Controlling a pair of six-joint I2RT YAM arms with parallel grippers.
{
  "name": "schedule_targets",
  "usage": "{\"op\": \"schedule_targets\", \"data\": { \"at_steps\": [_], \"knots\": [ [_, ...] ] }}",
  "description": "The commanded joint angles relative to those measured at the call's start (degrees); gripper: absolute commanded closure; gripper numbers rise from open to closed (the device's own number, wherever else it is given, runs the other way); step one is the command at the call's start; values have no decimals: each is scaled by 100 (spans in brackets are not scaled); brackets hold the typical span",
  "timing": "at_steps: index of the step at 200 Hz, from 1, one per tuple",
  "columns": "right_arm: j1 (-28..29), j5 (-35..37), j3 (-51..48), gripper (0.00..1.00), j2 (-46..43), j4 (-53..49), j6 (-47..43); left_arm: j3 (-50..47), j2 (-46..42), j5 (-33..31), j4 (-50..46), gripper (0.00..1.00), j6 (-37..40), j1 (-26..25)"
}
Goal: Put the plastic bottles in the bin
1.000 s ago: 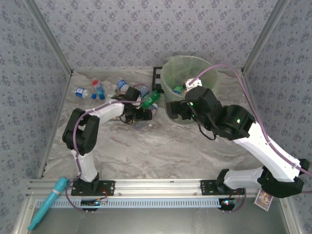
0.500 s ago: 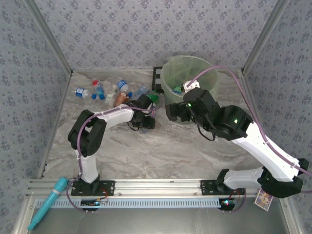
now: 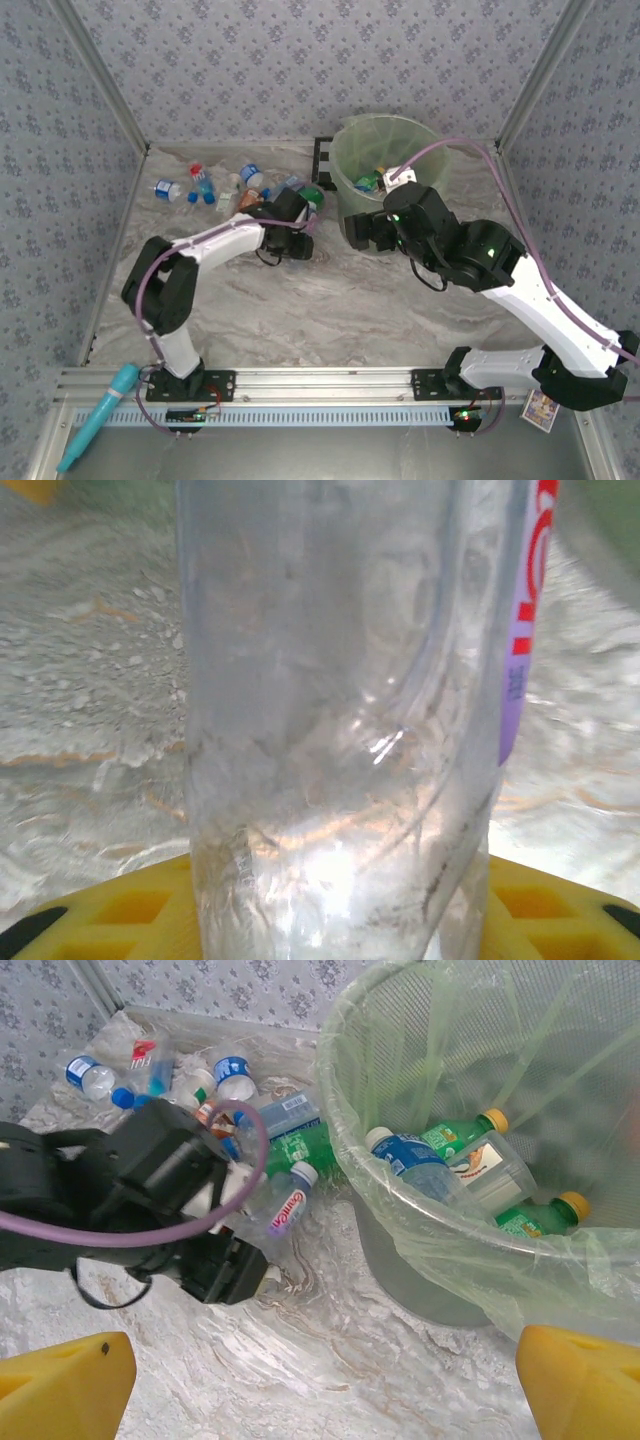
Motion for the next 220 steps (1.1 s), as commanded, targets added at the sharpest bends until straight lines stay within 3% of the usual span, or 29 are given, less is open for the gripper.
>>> {"op": "schedule_targets", "data": {
  "at_steps": [1, 55, 101, 157, 220],
  "knots": [
    [-91, -90, -69, 0, -108, 209, 31, -45, -676, 46, -263, 51, -235, -46],
    [-355, -123, -152, 0, -228, 453, 11, 573, -1671, 120, -590, 51, -626, -54],
    [-536, -89, -376, 0, -618, 631, -31, 1510, -1723, 407, -389, 51, -1200, -105],
    [-633, 22, -677, 0, -1272, 565, -53, 2607, -1132, 465, 295, 49, -2026, -553],
    [-785, 134, -753, 0, -1747, 239, -165, 4109, 318, 573, 518, 49, -2454, -978]
  ]
}}
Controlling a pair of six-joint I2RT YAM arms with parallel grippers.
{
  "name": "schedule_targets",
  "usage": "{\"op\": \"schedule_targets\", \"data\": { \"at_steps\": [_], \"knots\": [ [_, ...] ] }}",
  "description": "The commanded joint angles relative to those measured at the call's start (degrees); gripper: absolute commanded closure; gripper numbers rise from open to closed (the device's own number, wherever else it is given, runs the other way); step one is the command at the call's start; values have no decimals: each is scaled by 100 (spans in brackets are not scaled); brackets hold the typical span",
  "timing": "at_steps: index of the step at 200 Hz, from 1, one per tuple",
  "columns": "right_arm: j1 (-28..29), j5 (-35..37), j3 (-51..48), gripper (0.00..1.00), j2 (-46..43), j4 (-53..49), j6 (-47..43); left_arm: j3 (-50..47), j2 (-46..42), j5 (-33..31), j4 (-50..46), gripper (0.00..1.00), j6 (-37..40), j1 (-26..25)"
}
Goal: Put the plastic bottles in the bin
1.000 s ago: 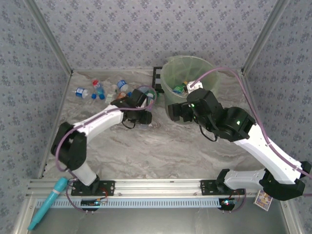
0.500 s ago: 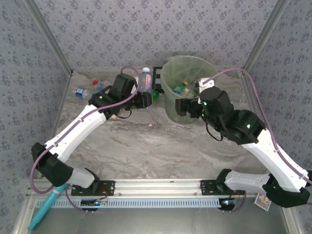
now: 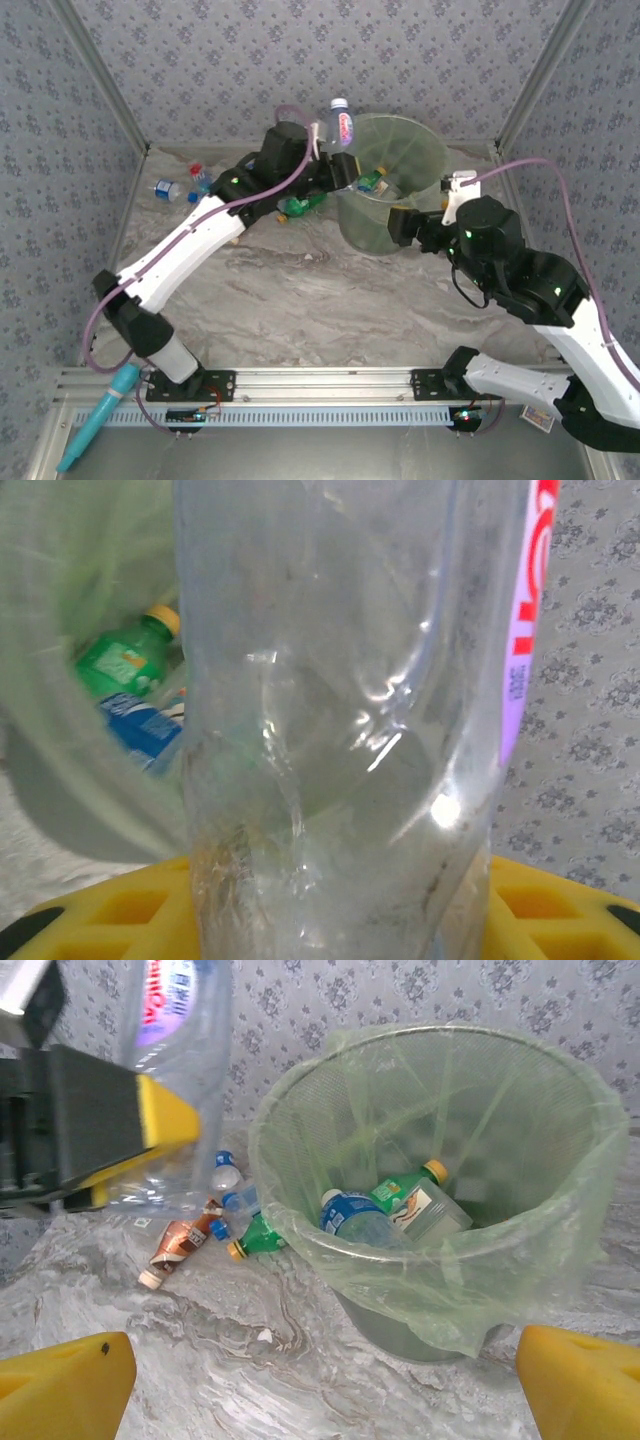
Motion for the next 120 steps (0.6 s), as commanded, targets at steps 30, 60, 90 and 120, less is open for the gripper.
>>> {"op": "schedule_targets", "data": {
  "at_steps": [30, 60, 90, 120],
  "knots": [
    [-124, 192, -64, 0, -333, -389, -129, 1744, 1216, 188, -55, 49, -259, -197],
    [-174, 287, -102, 0, -538, -550, -115, 2937, 2020, 282, -547, 48, -328, -281],
    [-201, 389, -102, 0, -685, -698, -118, 4201, 2773, 388, -1220, 48, -341, -363],
    [-228, 470, -123, 0, -780, -754, -125, 4577, 3049, 419, -1455, 42, -366, -410]
  ]
}}
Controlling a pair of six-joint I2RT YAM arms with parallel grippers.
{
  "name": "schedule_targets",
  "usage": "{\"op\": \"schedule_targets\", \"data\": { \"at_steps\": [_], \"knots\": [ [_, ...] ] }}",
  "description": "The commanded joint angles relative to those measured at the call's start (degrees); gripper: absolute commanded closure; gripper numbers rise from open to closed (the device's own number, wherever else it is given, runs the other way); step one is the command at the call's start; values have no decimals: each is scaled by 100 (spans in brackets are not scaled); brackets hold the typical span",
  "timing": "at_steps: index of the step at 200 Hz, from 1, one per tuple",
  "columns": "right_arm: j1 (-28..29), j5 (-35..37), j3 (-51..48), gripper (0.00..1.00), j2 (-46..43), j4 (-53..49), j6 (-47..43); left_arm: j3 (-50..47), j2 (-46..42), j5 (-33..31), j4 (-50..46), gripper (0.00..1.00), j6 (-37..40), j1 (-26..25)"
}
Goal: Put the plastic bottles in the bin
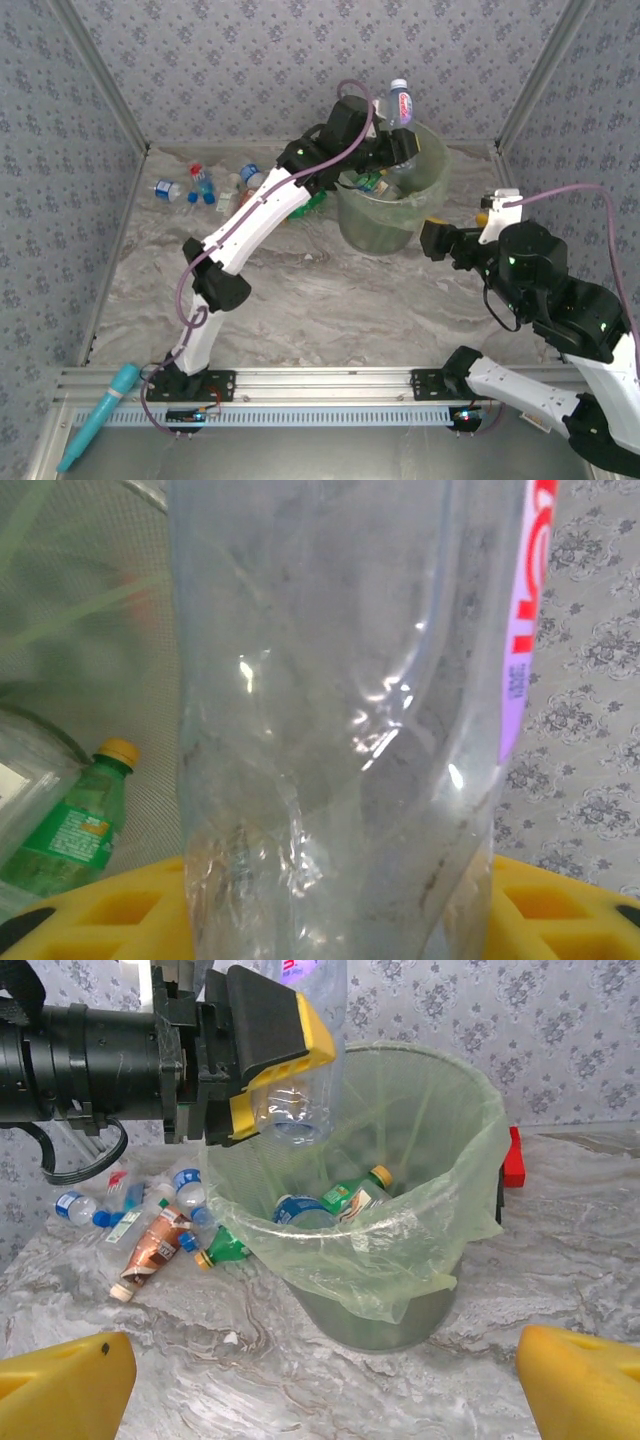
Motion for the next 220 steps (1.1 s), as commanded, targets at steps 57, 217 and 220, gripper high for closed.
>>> {"op": "schedule_targets", "data": {
  "at_steps": [57, 217, 220],
  "knots": [
    [-76, 120, -68, 1, 54, -51, -143, 354, 5, -49, -635, 0, 168, -58],
    [123, -469, 22, 0, 1173, 974, 430, -3483, -3039, -822, -31, 0, 902, 702],
    [160, -456, 13, 0, 1199, 1005, 451, -3718, -3146, -809, 30, 0, 872, 766]
  ]
}}
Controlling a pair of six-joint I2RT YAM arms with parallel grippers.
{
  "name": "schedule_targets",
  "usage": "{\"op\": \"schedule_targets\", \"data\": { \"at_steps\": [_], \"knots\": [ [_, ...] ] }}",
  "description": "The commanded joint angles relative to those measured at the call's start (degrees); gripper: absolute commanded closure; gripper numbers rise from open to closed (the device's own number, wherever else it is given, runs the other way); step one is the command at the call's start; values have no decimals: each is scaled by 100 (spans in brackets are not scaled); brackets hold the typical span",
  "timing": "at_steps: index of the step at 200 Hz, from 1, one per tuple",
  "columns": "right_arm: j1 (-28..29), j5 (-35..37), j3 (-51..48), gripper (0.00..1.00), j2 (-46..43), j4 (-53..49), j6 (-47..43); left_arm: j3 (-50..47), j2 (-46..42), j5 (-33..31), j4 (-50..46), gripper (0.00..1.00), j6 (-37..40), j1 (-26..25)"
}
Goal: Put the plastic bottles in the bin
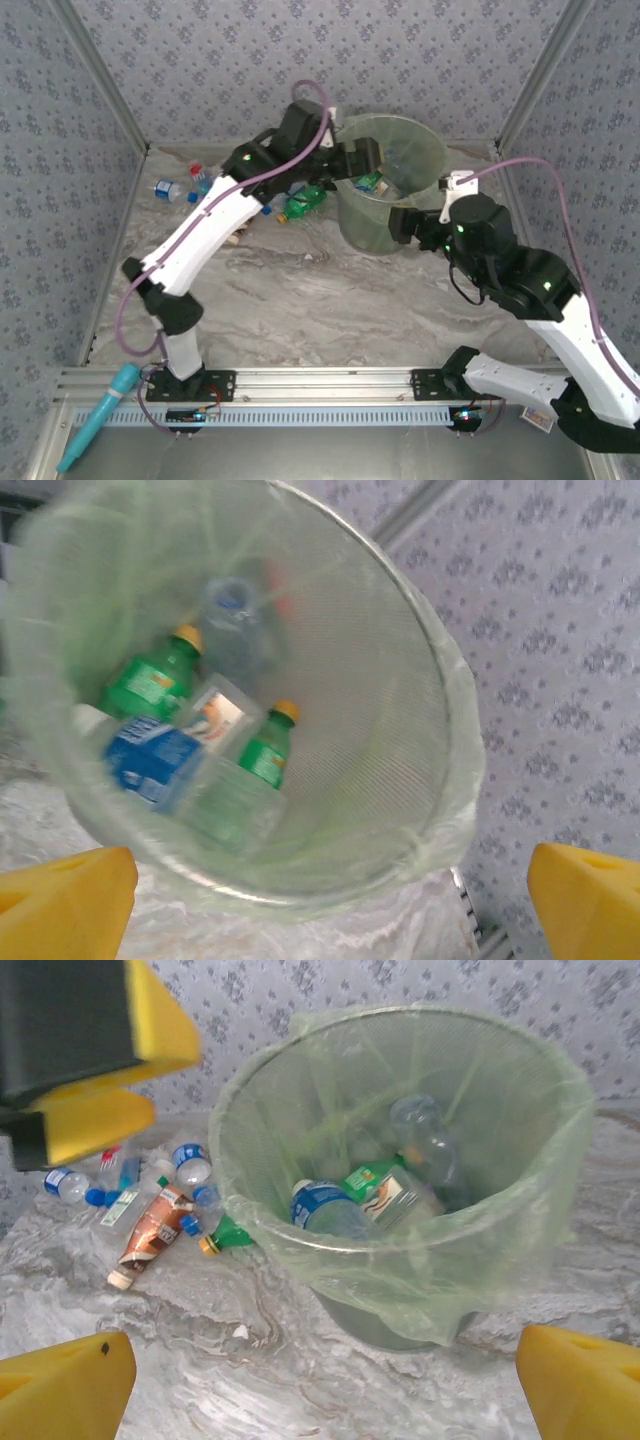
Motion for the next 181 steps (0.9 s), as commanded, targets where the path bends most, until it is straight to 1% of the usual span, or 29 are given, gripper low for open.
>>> {"op": "schedule_targets", "data": {
  "at_steps": [1, 18, 36, 54, 67, 96, 121, 143, 181],
  "knots": [
    [178, -121, 63, 0, 183, 382, 295, -1140, -771, -75, 606, 0, -30, 385],
    [447, 48, 68, 0, 396, 552, 366, -2095, -1391, 66, 953, 0, -145, 804],
    [741, 184, 144, 0, 698, 695, 394, -2854, -1923, 234, 1015, 0, -137, 1274],
    [993, 357, 345, 0, 1071, 796, 408, -3398, -2319, 386, 915, 0, 26, 1721],
    [1152, 452, 531, 0, 1361, 855, 402, -3728, -2575, 377, 794, 0, 161, 1984],
    [1357, 499, 898, 0, 1931, 1042, 412, -4506, -3071, 376, 798, 0, 664, 2441],
    [1537, 498, 1317, 1, 2433, 1021, 392, -5084, -3272, 300, 816, 0, 993, 2818],
    [1621, 426, 1657, 0, 2797, 949, 313, -5472, -3258, 367, 808, 0, 1136, 3153],
    [1654, 17, 2245, 1, 3353, 734, 124, -6097, -3038, 367, 1116, 0, 1439, 3444]
  ]
}}
